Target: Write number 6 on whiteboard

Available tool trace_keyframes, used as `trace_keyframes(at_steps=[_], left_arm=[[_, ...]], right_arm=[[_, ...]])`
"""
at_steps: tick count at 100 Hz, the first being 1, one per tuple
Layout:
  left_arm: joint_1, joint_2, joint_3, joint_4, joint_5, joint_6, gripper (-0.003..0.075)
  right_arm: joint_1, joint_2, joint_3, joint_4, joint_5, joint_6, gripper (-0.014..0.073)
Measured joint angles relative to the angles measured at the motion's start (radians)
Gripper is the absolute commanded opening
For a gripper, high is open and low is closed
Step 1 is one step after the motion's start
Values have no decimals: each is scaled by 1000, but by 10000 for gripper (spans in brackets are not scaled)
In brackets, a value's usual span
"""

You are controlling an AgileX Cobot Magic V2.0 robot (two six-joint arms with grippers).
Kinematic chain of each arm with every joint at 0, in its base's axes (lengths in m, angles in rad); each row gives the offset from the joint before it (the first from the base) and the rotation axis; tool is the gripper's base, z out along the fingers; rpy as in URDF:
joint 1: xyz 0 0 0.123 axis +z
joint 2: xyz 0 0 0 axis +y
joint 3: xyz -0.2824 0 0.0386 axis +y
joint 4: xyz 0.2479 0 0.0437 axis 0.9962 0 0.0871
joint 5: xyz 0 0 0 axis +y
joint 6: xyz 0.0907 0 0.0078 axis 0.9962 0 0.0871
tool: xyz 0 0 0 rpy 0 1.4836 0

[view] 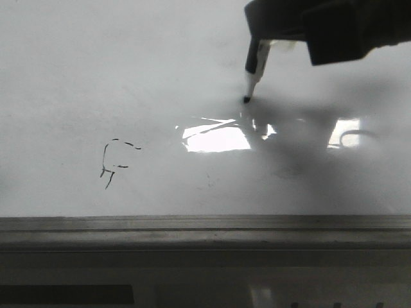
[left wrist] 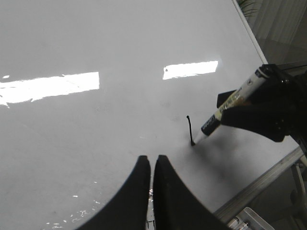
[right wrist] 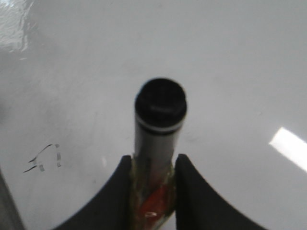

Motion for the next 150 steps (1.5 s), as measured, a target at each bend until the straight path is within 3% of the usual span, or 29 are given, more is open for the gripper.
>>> trace_keyframes(at_steps=[26, 48, 81, 133, 150], left_arm=[[0, 0, 0, 0, 2, 0, -20], [0, 0, 0, 0, 37, 0, -20], [0, 0, 0, 0, 49, 0, -20], [0, 0, 0, 0, 49, 0, -20], [0, 0, 0, 5, 80, 0, -13]], right_arm=[[44, -5, -2, 54, 157, 9, -43], [-18, -47, -2, 69, 196, 15, -43], [-60, -41, -37, 73, 165, 22, -43], [9, 22, -52, 65, 92, 13, -43], [55, -117, -74, 70, 251, 11, -43]])
